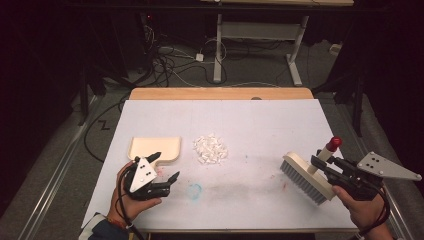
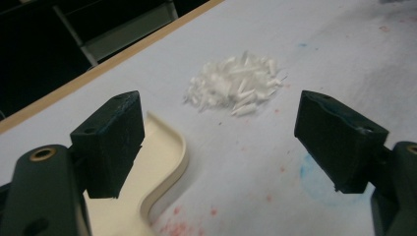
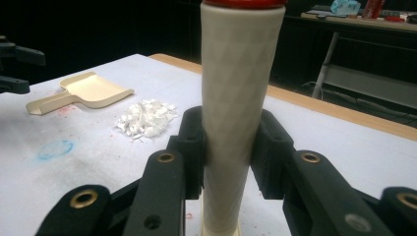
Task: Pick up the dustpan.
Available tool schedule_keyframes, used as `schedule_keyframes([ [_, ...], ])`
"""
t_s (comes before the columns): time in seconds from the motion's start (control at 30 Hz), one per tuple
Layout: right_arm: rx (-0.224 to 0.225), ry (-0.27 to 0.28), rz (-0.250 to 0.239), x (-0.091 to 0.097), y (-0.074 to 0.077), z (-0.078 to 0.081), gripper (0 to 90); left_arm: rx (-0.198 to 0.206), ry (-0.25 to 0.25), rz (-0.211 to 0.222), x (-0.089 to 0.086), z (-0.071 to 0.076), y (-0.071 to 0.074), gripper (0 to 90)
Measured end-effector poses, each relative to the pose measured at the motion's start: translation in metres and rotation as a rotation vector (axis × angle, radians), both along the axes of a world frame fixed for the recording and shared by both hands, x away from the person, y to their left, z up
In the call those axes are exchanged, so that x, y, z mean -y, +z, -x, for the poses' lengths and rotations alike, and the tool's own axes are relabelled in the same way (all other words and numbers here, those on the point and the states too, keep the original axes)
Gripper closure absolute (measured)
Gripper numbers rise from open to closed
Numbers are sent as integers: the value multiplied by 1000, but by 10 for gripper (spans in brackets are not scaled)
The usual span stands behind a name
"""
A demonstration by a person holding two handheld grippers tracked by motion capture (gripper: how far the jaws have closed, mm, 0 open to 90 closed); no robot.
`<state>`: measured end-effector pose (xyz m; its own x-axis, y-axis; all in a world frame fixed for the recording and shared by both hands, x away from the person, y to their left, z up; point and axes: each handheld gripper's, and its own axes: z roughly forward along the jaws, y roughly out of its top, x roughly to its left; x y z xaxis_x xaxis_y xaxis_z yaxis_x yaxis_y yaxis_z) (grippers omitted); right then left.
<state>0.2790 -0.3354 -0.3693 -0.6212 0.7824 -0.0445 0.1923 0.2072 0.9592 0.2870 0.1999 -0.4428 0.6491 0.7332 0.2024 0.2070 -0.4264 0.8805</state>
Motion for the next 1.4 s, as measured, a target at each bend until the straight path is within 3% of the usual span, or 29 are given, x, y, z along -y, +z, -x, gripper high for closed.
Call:
schedule_keyframes([
  [0.13, -2, -5, 11, 0, -1, -1, 705, -8, 27, -28, -5, 4, -3, 185],
  [0.27, 6, -6, 24, -1, 0, 0, 705, -6, 36, -16, -9, 9, -4, 196],
  [0.43, 39, -25, 33, -1, 3, 4, 705, -63, 113, -3, -19, 14, -6, 212],
  [0.53, 44, -30, 28, 0, 5, 4, 705, -91, 131, -2, -23, 17, -6, 214],
  [0.57, 39, -33, 21, 0, 5, 3, 705, -148, 194, -10, -25, 17, -7, 214],
  [0.67, 40, -39, 30, -1, 5, 0, 705, -285, 284, -44, -24, 14, -11, 224],
  [0.73, 35, -37, 34, -2, 5, -2, 705, -341, 323, -49, -24, 10, -15, 233],
  [0.8, 39, -34, 40, -4, 4, -4, 705, -397, 357, -29, -26, 3, -18, 244],
  [0.87, 33, -34, 43, -4, 3, -6, 705, -446, 375, 19, -29, -8, -23, 258],
  [0.9, 29, -35, 41, -5, 2, -7, 705, -473, 388, 14, -28, -15, -26, 269],
  [0.93, 25, -33, 45, -5, 2, -8, 705, -473, 388, 14, -28, -15, -26, 272],
  [0.97, 22, -34, 41, -6, 1, -8, 705, -497, 406, -5, -27, -29, -31, 280],
  [1.03, 23, -34, 49, -6, 1, -9, 705, -521, 420, -7, -25, -41, -35, 310],
  [1.17, 16, -33, 51, -8, 0, -9, 704, -525, 424, -37, -17, -58, -36, 355],
  [1.27, 15, -37, 57, -8, -1, -10, 704, -534, 412, -28, -19, -68, -36, 374],
  [1.4, 8, -35, 53, -7, -2, -10, 704, -534, 413, -25, -24, -77, -35, 518],
])
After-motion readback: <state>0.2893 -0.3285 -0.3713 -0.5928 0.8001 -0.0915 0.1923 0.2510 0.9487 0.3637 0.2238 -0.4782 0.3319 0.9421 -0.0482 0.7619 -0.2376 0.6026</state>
